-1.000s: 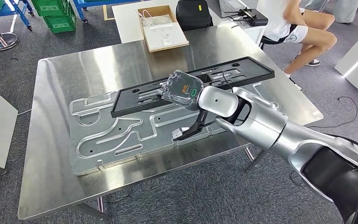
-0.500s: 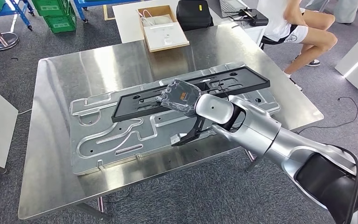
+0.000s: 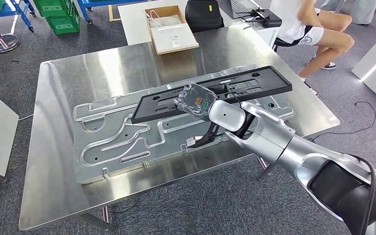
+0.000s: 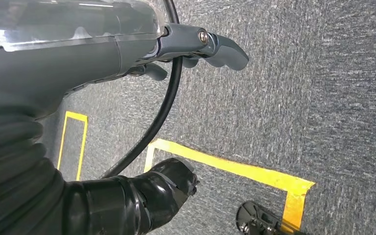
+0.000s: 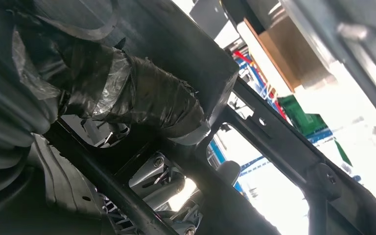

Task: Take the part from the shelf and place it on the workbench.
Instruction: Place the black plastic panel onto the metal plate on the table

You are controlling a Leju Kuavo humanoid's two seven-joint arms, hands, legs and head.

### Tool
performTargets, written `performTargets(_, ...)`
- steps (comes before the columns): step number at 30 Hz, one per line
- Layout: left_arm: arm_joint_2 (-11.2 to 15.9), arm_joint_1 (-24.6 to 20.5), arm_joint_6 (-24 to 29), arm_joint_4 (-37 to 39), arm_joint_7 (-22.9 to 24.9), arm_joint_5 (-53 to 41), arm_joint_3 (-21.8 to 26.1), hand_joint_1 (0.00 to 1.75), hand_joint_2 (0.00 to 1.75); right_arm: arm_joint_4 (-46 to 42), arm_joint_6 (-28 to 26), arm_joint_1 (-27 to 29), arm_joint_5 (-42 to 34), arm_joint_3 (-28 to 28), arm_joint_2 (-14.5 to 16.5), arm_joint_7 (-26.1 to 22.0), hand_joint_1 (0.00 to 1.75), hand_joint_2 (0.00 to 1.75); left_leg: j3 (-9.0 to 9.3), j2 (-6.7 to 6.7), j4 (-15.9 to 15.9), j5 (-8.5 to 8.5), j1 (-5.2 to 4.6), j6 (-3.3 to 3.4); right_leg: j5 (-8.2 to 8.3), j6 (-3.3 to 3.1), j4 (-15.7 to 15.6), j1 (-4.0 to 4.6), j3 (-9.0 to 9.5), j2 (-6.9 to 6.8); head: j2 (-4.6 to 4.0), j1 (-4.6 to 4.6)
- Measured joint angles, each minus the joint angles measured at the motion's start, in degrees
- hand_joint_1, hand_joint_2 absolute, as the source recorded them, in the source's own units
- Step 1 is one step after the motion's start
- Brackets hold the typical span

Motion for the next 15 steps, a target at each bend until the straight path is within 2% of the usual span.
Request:
performTargets(4, 0.00, -0.02, 0.04, 0.00, -0.03, -0.08, 0.03, 0.00, 1.75, 1.16, -0.64, 0.13, 0.89, -0.15, -0.04, 0.83, 1.75, 1.75, 0.01, 0.01, 0.01, -0.01, 0.00, -0.01, 0.00, 0.00, -0.01, 0.00, 0.00, 0.01, 0.00, 0.00)
performTargets(8, -0.01, -0.03, 0.04, 0.00, -0.02, -0.04, 0.32, 0.00, 1.75, 3.10, -2.83, 0.33, 6.32, -0.37, -0.10, 2.76, 1.75, 1.75, -0.01, 0.00, 0.01, -0.01, 0.00, -0.01, 0.00, 0.00, 0.00, -0.02, 0.00, 0.00, 0.00, 0.00)
performTargets(15, -0.02, -0.04, 0.03, 0.00, -0.28, 0.00, 1.09, 0.00, 1.75, 4.09, -1.70, 0.37, 7.69, -1.77, -0.28, 0.93, 1.75, 1.75, 0.00, 0.01, 0.01, -0.01, 0.00, -0.01, 0.00, 0.00, 0.00, -0.02, 0.00, 0.00, 0.00, 0.00)
